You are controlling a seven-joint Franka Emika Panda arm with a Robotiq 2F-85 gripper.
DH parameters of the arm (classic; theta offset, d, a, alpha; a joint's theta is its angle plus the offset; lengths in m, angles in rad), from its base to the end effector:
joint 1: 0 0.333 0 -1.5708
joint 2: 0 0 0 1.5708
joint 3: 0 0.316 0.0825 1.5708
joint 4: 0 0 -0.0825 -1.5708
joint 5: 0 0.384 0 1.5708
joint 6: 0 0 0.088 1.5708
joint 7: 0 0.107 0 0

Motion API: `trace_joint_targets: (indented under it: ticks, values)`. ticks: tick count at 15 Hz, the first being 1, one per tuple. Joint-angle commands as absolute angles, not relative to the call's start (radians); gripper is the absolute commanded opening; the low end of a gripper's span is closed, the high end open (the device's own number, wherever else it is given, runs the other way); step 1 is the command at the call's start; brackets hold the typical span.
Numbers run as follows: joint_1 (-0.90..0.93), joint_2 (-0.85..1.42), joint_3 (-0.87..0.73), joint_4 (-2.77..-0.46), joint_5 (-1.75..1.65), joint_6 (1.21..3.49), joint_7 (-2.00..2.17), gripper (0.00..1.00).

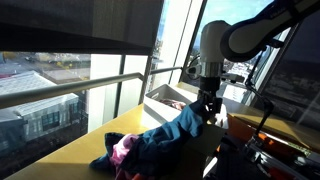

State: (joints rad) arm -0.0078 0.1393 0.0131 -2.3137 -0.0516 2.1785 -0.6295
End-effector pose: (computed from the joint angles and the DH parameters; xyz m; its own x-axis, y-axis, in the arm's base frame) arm 0.4890 0.0007 0.2636 0.7510 0.6161 -0.2377 0.6026 -0.7866 -0.1348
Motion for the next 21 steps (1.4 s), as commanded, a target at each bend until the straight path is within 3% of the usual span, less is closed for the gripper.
trace_joint_targets:
  ticks: [1, 8, 21]
  values:
    - [-0.020, 0.160, 0.021, -2.312, -0.045, 2.204, -0.642, 0.45]
    - [-0.021, 0.099, 0.017, -2.319, -0.055, 2.180, -0.633, 0.01]
    - [0.124, -0.123, 0.102, -2.247, -0.007, 2.105, -0.557, 0.02]
